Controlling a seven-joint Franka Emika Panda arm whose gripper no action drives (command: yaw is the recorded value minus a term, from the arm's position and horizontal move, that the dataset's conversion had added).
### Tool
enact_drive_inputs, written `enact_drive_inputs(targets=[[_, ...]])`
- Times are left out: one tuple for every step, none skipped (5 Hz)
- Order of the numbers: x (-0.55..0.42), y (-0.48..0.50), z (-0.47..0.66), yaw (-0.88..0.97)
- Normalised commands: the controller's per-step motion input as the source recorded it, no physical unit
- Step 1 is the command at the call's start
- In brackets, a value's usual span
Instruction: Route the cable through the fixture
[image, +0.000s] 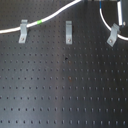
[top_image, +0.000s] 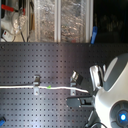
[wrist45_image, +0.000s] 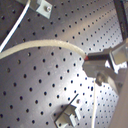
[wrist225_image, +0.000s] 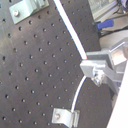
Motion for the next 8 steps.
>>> enact_drive_inputs(targets=[[-0.021, 0.079, 0.02, 0.0], [-0.378, 0.133, 0.32, 0.37], [-0.321, -0.06, 0.19, 0.56], [-0.281, -0.021, 0.2, 0.61], [-0.257, 0.0, 0.2, 0.63], [-0.182, 0.019, 0.23, 0.73], [-0.18, 0.036, 0.23, 0.72], [-0.336, 0.205, 0.31, 0.0]])
